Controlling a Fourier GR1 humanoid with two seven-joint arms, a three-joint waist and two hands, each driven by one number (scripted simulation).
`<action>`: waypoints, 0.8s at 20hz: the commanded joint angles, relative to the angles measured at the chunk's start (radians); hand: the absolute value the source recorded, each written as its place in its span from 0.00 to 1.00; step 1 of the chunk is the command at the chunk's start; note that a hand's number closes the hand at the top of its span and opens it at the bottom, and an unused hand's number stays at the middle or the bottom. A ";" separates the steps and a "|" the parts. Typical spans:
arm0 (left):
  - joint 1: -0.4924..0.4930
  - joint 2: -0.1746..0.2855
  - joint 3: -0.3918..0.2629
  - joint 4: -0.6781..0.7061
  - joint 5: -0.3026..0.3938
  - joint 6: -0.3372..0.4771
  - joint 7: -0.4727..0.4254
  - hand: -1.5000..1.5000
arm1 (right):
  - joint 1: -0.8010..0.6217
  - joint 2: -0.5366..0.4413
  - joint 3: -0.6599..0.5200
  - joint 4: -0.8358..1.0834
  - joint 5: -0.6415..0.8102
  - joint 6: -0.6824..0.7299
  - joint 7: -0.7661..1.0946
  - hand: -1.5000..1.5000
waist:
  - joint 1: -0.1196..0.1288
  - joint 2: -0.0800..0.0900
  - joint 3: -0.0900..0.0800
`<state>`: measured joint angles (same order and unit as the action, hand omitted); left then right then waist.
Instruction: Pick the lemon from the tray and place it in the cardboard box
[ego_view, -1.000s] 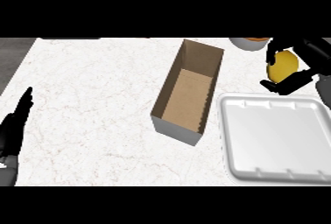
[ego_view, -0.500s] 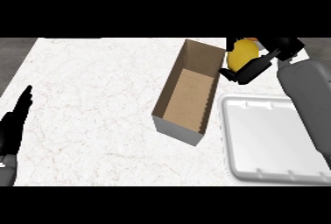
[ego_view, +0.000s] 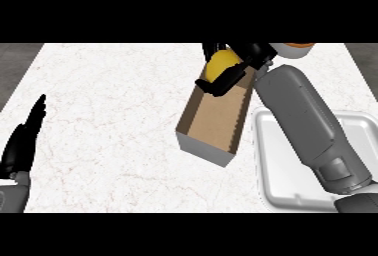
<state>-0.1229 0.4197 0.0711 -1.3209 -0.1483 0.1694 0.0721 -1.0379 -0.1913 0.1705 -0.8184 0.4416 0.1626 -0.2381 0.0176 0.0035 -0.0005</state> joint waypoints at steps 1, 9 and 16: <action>0.023 -0.013 0.006 0.006 -0.003 -0.006 -0.036 0.50 | -0.104 0.106 -0.001 0.135 0.048 -0.064 0.051 1.00 | 0.011 0.003 0.000; -0.026 -0.012 0.002 -0.007 -0.016 -0.024 0.012 0.50 | -0.099 0.189 -0.014 0.385 0.052 -0.203 0.050 0.00 | 0.027 0.009 0.001; -0.011 -0.029 -0.008 -0.033 -0.038 -0.025 0.026 0.50 | -0.204 0.191 -0.088 0.519 0.004 -0.183 -0.023 0.00 | 0.029 0.010 0.001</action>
<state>-0.1363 0.4032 0.0760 -1.3284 -0.1698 0.1420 0.0701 -1.2057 -0.0052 0.1069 -0.3670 0.4726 -0.0176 -0.2347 0.0471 0.0077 -0.0004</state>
